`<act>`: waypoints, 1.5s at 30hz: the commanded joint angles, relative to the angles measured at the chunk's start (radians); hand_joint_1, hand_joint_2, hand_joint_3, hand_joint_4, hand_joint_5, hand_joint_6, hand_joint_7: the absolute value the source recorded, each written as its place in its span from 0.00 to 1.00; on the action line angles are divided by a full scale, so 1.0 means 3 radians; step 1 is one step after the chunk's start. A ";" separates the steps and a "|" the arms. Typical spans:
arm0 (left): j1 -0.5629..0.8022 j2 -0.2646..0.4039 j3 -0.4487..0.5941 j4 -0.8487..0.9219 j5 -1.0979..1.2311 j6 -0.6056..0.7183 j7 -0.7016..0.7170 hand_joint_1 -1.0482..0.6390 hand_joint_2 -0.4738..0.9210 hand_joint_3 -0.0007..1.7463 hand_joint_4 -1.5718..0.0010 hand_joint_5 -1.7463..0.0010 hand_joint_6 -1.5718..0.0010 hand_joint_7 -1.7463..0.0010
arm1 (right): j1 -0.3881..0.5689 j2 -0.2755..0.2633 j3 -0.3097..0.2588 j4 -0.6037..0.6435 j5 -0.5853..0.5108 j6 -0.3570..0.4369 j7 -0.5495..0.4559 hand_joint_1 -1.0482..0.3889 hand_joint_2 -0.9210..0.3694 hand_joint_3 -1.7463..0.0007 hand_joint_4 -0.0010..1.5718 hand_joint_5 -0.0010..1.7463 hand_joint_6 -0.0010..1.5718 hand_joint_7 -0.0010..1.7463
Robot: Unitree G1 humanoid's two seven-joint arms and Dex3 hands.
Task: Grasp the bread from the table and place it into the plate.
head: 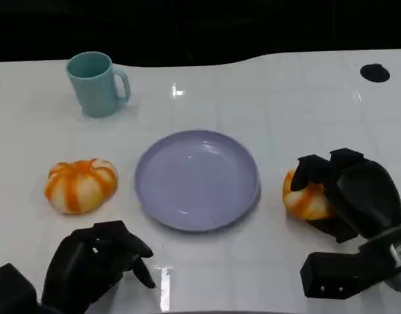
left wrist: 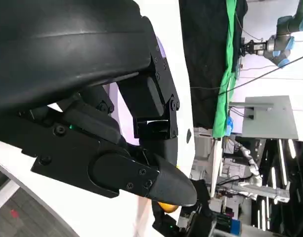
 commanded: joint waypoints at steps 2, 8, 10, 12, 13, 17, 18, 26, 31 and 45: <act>0.0035 0.0038 0.0014 -0.0023 0.0014 -0.0026 0.0041 0.08 1.00 0.04 0.29 0.29 0.26 0.56 | 0.0028 0.0014 -0.0204 -0.0167 0.0423 -0.0283 0.0121 0.69 0.54 0.17 0.63 1.00 0.48 1.00; 0.0024 0.0045 0.0007 0.0013 0.0042 -0.0064 0.0051 0.08 1.00 0.05 0.29 0.29 0.26 0.56 | 0.0019 0.0157 -0.0297 -0.0487 0.0738 -0.0363 0.0541 0.67 0.55 0.13 0.62 1.00 0.48 1.00; 0.0025 0.0045 0.0004 0.0014 0.0041 -0.0057 0.0050 0.08 1.00 0.06 0.29 0.29 0.26 0.55 | -0.0012 0.0232 -0.0312 -0.0543 0.0807 -0.0354 0.0663 0.66 0.57 0.11 0.63 1.00 0.47 1.00; 0.0023 0.0044 0.0000 0.0024 0.0047 -0.0072 0.0048 0.08 1.00 0.06 0.29 0.29 0.26 0.55 | -0.0077 0.0325 -0.0317 -0.0541 0.0863 -0.0356 0.0777 0.65 0.58 0.08 0.63 1.00 0.48 1.00; 0.0024 0.0043 -0.0004 0.0023 0.0052 -0.0075 0.0052 0.08 1.00 0.06 0.29 0.29 0.26 0.55 | -0.0109 0.0367 -0.0318 -0.0538 0.0885 -0.0346 0.0841 0.65 0.58 0.08 0.64 1.00 0.48 1.00; 0.0033 0.0036 -0.0013 0.0009 0.0053 -0.0066 0.0044 0.07 1.00 0.06 0.29 0.29 0.26 0.55 | -0.0278 0.0505 -0.0274 -0.0444 0.0819 -0.0309 0.0938 0.65 0.59 0.07 0.63 1.00 0.48 1.00; 0.0033 0.0037 -0.0015 0.0009 0.0055 -0.0067 0.0044 0.07 1.00 0.06 0.29 0.29 0.26 0.55 | -0.0343 0.0554 -0.0246 -0.0378 0.0784 -0.0303 0.0933 0.65 0.60 0.07 0.63 1.00 0.48 1.00; 0.0035 0.0044 -0.0022 0.0018 0.0082 -0.0092 0.0068 0.07 1.00 0.06 0.29 0.29 0.26 0.54 | -0.0676 0.0813 -0.0148 0.0140 0.0765 -0.0285 0.0999 0.64 0.57 0.09 0.63 1.00 0.48 1.00; 0.0043 0.0042 -0.0028 0.0025 0.0081 -0.0104 0.0052 0.08 1.00 0.07 0.29 0.30 0.27 0.55 | -0.0980 0.0998 -0.0104 0.0663 0.0761 -0.0299 0.1032 0.66 0.53 0.16 0.62 1.00 0.48 1.00; 0.0061 0.0033 -0.0042 -0.0016 0.0069 -0.0075 0.0053 0.07 1.00 0.05 0.29 0.31 0.26 0.55 | -0.1251 0.1075 -0.0058 0.0953 0.0857 0.0058 0.1793 0.41 0.04 0.84 0.20 0.24 0.31 0.03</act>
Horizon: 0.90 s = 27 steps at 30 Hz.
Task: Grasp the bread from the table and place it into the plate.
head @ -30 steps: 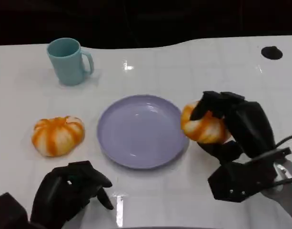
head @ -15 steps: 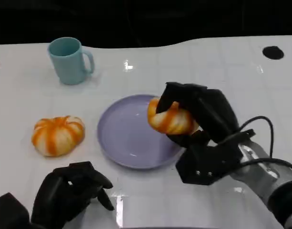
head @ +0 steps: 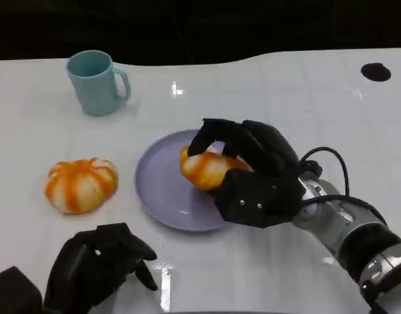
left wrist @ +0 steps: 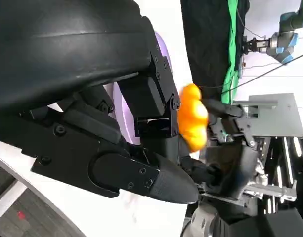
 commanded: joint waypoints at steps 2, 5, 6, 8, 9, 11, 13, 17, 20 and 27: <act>0.0037 0.0036 0.0000 -0.0042 0.0003 0.0016 0.0035 0.07 1.00 0.05 0.29 0.31 0.26 0.55 | -0.0148 -0.0099 0.0176 -0.0068 -0.0161 0.0171 0.0196 0.36 0.01 0.87 0.13 0.19 0.26 0.01; 0.0037 0.0035 0.0001 -0.0049 -0.0004 0.0025 0.0036 0.07 1.00 0.05 0.29 0.31 0.26 0.55 | -0.0155 -0.0141 0.0225 -0.0152 -0.0177 0.0254 0.0431 0.27 0.00 0.84 0.03 0.16 0.17 0.00; 0.0035 0.0036 0.0001 -0.0048 -0.0006 0.0025 0.0033 0.07 1.00 0.05 0.29 0.31 0.26 0.55 | -0.0148 -0.0156 0.0229 -0.0195 -0.0164 0.0271 0.0507 0.25 0.00 0.83 0.01 0.15 0.15 0.00; 0.0032 0.0037 0.0000 -0.0050 -0.0007 0.0027 0.0031 0.07 1.00 0.05 0.29 0.31 0.26 0.56 | -0.0130 -0.0180 0.0232 -0.0275 -0.0147 0.0289 0.0605 0.22 0.00 0.81 0.00 0.13 0.13 0.00; 0.0028 0.0039 0.0001 -0.0044 -0.0003 0.0016 0.0030 0.07 1.00 0.05 0.29 0.31 0.26 0.56 | -0.0116 -0.0195 0.0234 -0.0321 -0.0144 0.0293 0.0642 0.21 0.00 0.81 0.00 0.12 0.13 0.00; 0.0019 0.0039 0.0004 -0.0030 -0.0002 0.0006 0.0028 0.07 1.00 0.05 0.29 0.31 0.26 0.56 | -0.0088 -0.0222 0.0228 -0.0405 -0.0133 0.0305 0.0710 0.19 0.00 0.80 0.00 0.12 0.12 0.00; 0.0020 0.0036 0.0006 -0.0038 -0.0011 0.0023 0.0030 0.08 1.00 0.05 0.29 0.31 0.26 0.56 | -0.0047 -0.0255 0.0204 -0.0498 -0.0093 0.0297 0.0793 0.18 0.00 0.80 0.00 0.11 0.11 0.00; 0.0026 0.0036 0.0001 -0.0048 0.0014 0.0022 0.0062 0.08 1.00 0.06 0.29 0.31 0.26 0.55 | 0.0057 -0.0312 0.0142 -0.0676 0.0031 0.0252 0.0925 0.18 0.00 0.81 0.00 0.11 0.11 0.00; 0.0028 0.0032 0.0000 -0.0053 0.0009 0.0032 0.0065 0.07 1.00 0.06 0.28 0.31 0.26 0.55 | 0.0177 -0.0362 0.0090 -0.0862 0.0126 0.0205 0.0968 0.19 0.00 0.81 0.01 0.12 0.11 0.00; 0.0015 0.0036 0.0009 -0.0013 -0.0021 -0.0004 0.0014 0.07 1.00 0.05 0.29 0.31 0.26 0.55 | 0.0607 -0.0480 -0.0107 -0.1366 0.0396 -0.0043 0.0982 0.24 0.00 0.84 0.06 0.15 0.14 0.01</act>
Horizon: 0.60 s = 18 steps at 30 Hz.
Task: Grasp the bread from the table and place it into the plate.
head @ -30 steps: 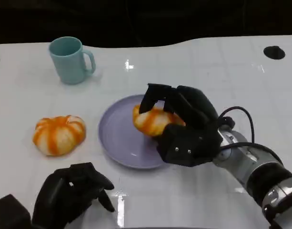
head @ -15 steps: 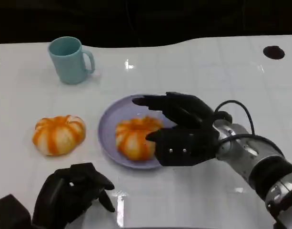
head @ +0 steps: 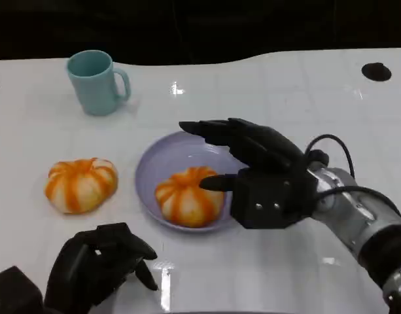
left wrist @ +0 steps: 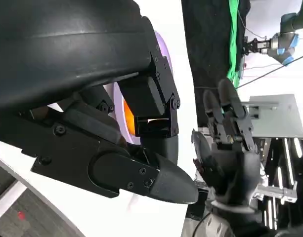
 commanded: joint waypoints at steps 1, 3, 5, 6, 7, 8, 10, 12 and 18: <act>0.0009 0.0036 0.0015 0.0006 -0.0027 -0.0020 -0.0010 0.07 1.00 0.05 0.29 0.31 0.26 0.55 | 0.0257 -0.0109 -0.0150 -0.0292 0.0194 -0.0139 0.0019 0.25 0.00 0.84 0.07 0.16 0.15 0.02; 0.0006 0.0033 0.0019 0.0009 -0.0026 -0.0024 -0.0001 0.07 1.00 0.05 0.29 0.31 0.26 0.55 | 0.0441 -0.0114 -0.0253 -0.0405 0.0303 -0.0316 -0.0100 0.28 0.00 0.86 0.13 0.21 0.20 0.03; 0.0005 0.0032 0.0021 0.0007 -0.0021 -0.0021 0.0011 0.07 1.00 0.05 0.29 0.31 0.26 0.55 | 0.0597 -0.0115 -0.0344 -0.0495 0.0395 -0.0479 -0.0174 0.31 0.00 0.87 0.18 0.32 0.26 0.05; 0.0004 0.0032 0.0022 0.0005 -0.0020 -0.0015 0.0015 0.07 1.00 0.05 0.28 0.31 0.26 0.55 | 0.0659 -0.0121 -0.0378 -0.0529 0.0427 -0.0563 -0.0197 0.33 0.00 0.87 0.20 0.35 0.29 0.06; 0.0004 0.0030 0.0022 0.0001 -0.0021 -0.0008 0.0018 0.07 1.00 0.05 0.28 0.31 0.26 0.56 | 0.0727 -0.0132 -0.0410 -0.0574 0.0463 -0.0631 -0.0198 0.34 0.00 0.87 0.20 0.40 0.32 0.06; 0.0004 0.0027 0.0022 -0.0005 -0.0027 0.0005 0.0017 0.07 1.00 0.05 0.28 0.32 0.25 0.56 | 0.0798 -0.0139 -0.0443 -0.0618 0.0520 -0.0705 -0.0185 0.36 0.00 0.87 0.21 0.46 0.35 0.07; 0.0003 0.0023 0.0021 -0.0007 -0.0024 0.0005 0.0023 0.07 1.00 0.04 0.27 0.33 0.25 0.57 | 0.0932 -0.0144 -0.0502 -0.0692 0.0674 -0.0842 -0.0111 0.39 0.00 0.87 0.22 0.52 0.39 0.09; 0.0006 0.0023 0.0018 -0.0016 -0.0015 0.0011 0.0032 0.07 1.00 0.05 0.27 0.33 0.25 0.57 | 0.1077 -0.0149 -0.0554 -0.0763 0.0812 -0.0987 -0.0056 0.44 0.00 0.87 0.25 0.60 0.44 0.12; -0.0004 0.0021 0.0021 -0.0003 -0.0021 0.0009 0.0023 0.07 1.00 0.05 0.27 0.33 0.25 0.58 | 0.1462 -0.0179 -0.0645 -0.1014 0.1296 -0.1156 0.0314 0.52 0.12 0.65 0.37 0.70 0.44 0.43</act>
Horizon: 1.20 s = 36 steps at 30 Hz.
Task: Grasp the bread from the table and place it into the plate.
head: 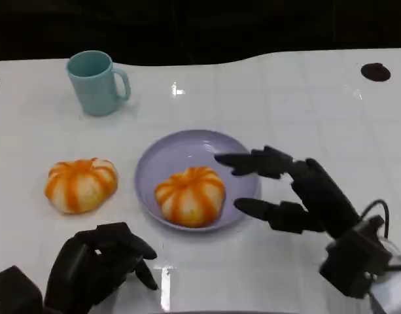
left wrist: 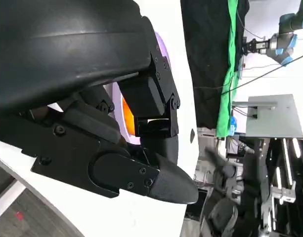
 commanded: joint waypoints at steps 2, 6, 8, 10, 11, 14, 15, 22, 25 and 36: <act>-0.0002 0.0029 0.0013 -0.0004 -0.0021 0.0013 0.0020 0.07 1.00 0.05 0.27 0.33 0.25 0.58 | 0.0303 -0.0084 -0.0107 -0.0261 0.0380 -0.0158 0.0297 0.55 0.20 0.54 0.38 0.74 0.45 0.51; -0.0009 0.0028 0.0015 -0.0009 -0.0036 0.0046 0.0014 0.07 1.00 0.05 0.28 0.33 0.25 0.58 | 0.0481 -0.0090 -0.0177 -0.0419 0.0464 -0.0192 0.0383 0.61 0.33 0.35 0.41 0.82 0.48 0.60; -0.0011 0.0028 0.0016 -0.0006 -0.0031 0.0038 0.0016 0.07 1.00 0.05 0.28 0.33 0.25 0.58 | 0.0574 -0.0091 -0.0210 -0.0500 0.0512 -0.0177 0.0428 0.63 0.38 0.28 0.44 0.82 0.49 0.65; -0.0012 0.0026 0.0015 0.0000 -0.0018 0.0024 0.0024 0.07 1.00 0.05 0.28 0.33 0.25 0.58 | 0.0676 -0.0100 -0.0236 -0.0586 0.0571 -0.0161 0.0472 0.66 0.42 0.20 0.49 0.81 0.52 0.67; -0.0012 0.0026 0.0015 0.0000 -0.0016 0.0023 0.0026 0.07 1.00 0.05 0.28 0.33 0.25 0.57 | 0.0721 -0.0113 -0.0248 -0.0627 0.0591 -0.0143 0.0497 0.67 0.43 0.17 0.51 0.82 0.54 0.68; -0.0008 0.0021 0.0017 -0.0013 -0.0027 0.0049 0.0030 0.07 1.00 0.05 0.28 0.32 0.25 0.57 | 0.0824 -0.0155 -0.0298 -0.0688 0.0582 -0.0120 0.0534 0.70 0.46 0.13 0.54 0.84 0.56 0.71; -0.0004 0.0019 0.0018 -0.0022 -0.0033 0.0062 0.0031 0.07 1.00 0.05 0.28 0.32 0.25 0.57 | 0.0861 -0.0168 -0.0320 -0.0704 0.0561 -0.0115 0.0530 0.69 0.48 0.11 0.56 0.88 0.56 0.75; 0.0001 0.0031 0.0024 -0.0020 -0.0030 0.0041 0.0018 0.07 1.00 0.05 0.28 0.31 0.25 0.57 | 0.1062 -0.0211 -0.0396 -0.0865 0.0547 -0.0003 0.0551 0.65 0.46 0.14 0.58 0.99 0.53 0.83; -0.0004 0.0032 0.0030 -0.0015 -0.0039 0.0063 0.0021 0.07 1.00 0.05 0.28 0.31 0.25 0.56 | 0.1156 -0.0195 -0.0430 -0.0931 0.0525 0.0058 0.0520 0.62 0.45 0.15 0.59 1.00 0.52 0.86; -0.0045 0.0035 0.0043 0.0051 -0.0038 0.0036 0.0007 0.07 1.00 0.05 0.28 0.30 0.25 0.55 | 0.1309 -0.0120 -0.0491 -0.0893 0.0453 0.0079 0.0396 0.59 0.41 0.20 0.60 1.00 0.48 0.88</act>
